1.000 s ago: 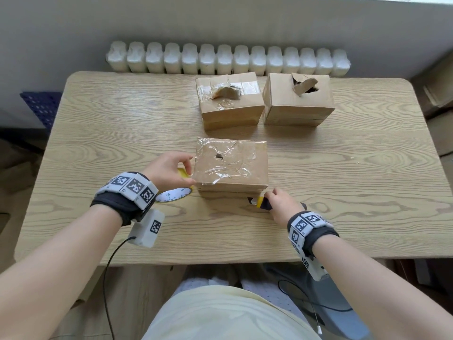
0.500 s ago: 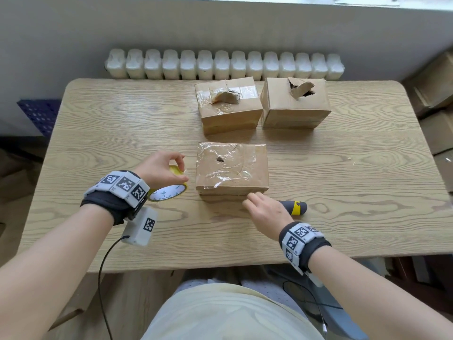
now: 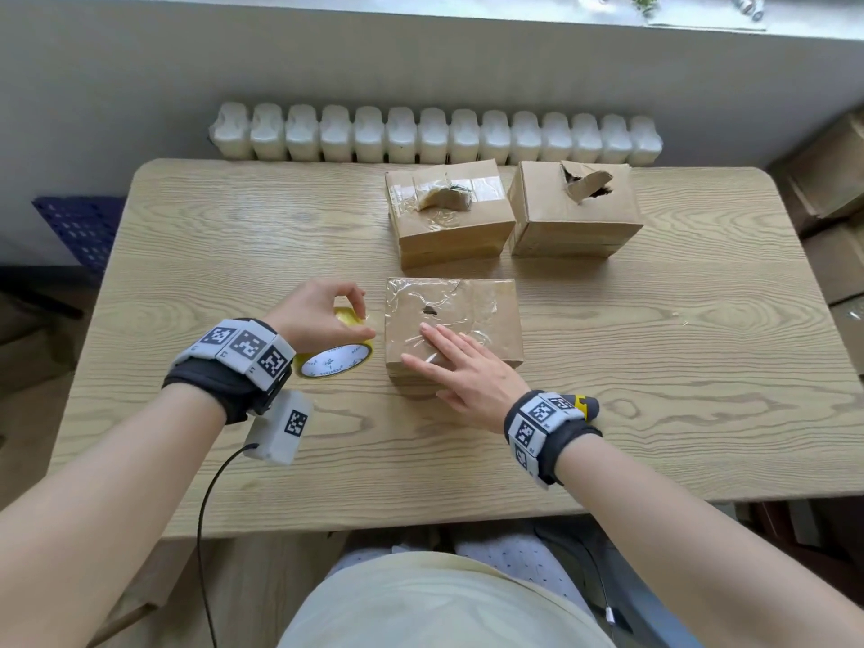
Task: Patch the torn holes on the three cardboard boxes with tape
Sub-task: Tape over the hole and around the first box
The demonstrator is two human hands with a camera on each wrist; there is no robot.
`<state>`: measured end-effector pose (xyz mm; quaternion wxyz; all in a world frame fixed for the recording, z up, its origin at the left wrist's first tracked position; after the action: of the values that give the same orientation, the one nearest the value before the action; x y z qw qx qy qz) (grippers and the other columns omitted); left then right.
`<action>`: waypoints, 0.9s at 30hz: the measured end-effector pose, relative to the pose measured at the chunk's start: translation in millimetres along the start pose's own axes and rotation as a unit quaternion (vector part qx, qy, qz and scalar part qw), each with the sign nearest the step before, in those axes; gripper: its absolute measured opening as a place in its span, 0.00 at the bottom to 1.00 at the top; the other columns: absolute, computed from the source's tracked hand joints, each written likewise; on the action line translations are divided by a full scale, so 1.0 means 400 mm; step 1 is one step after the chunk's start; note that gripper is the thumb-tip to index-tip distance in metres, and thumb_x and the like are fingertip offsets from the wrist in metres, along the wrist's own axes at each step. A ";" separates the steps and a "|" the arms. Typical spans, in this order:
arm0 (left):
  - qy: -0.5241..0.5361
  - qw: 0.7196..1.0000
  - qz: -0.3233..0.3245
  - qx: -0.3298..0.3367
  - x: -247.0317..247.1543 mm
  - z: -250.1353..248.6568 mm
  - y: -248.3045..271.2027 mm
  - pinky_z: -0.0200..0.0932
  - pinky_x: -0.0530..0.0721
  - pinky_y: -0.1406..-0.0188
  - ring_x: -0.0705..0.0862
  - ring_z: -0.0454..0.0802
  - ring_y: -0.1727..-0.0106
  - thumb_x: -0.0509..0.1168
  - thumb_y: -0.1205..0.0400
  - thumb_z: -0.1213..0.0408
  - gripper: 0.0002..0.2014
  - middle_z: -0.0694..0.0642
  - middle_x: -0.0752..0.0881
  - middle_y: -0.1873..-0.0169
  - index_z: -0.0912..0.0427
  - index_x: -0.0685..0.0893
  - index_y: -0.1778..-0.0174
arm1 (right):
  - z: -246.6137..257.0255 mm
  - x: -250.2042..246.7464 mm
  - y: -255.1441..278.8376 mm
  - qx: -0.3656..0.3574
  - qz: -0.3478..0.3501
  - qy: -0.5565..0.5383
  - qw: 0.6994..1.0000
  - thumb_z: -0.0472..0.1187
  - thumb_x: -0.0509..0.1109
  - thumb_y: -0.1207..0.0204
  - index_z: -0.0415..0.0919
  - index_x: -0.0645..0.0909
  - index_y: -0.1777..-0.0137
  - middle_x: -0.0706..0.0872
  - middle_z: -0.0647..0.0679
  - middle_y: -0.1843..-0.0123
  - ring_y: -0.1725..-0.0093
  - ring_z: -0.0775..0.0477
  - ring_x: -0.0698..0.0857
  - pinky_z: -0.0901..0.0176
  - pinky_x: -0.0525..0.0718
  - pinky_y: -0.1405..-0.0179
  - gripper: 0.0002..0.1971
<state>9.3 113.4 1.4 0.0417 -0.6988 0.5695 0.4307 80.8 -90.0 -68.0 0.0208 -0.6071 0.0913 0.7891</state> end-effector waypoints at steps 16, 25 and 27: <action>0.006 0.996 0.086 0.036 -0.020 -0.121 0.013 0.56 0.85 0.48 0.82 0.49 0.54 0.60 0.36 0.58 0.19 0.49 0.83 0.51 0.46 0.83 0.49 | -0.010 -0.181 -0.157 0.290 -0.162 -0.549 0.767 0.38 0.76 0.27 0.36 0.87 0.48 0.89 0.44 0.56 0.57 0.50 0.87 0.57 0.87 0.50 0.10; 0.039 0.996 0.058 0.052 -0.011 -0.117 0.012 0.32 0.80 0.59 0.84 0.44 0.55 0.65 0.31 0.52 0.19 0.49 0.87 0.55 0.41 0.82 0.43 | -0.028 -0.187 -0.139 0.316 -0.188 -0.656 0.659 0.29 0.76 0.30 0.26 0.87 0.52 0.88 0.39 0.64 0.68 0.50 0.84 0.63 0.88 0.61 0.08; 0.053 0.996 0.048 0.055 -0.008 -0.109 0.006 0.29 0.79 0.53 0.84 0.43 0.50 0.71 0.29 0.53 0.26 0.48 0.85 0.45 0.44 0.78 0.33 | -0.039 -0.199 -0.134 0.321 -0.198 -0.662 0.647 0.29 0.76 0.29 0.26 0.87 0.55 0.87 0.41 0.68 0.70 0.52 0.83 0.64 0.88 0.63 0.06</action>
<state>31.6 91.0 31.8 0.0293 -0.6888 0.6271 0.3625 124.3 -33.8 -1.7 0.4257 0.1184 0.1784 0.8792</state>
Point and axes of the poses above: each hand's wrist, its own y-axis away from the middle knuckle, its own x-axis out of the palm, z = x × y, the point moved 5 cm from there along -y, towards the middle knuckle
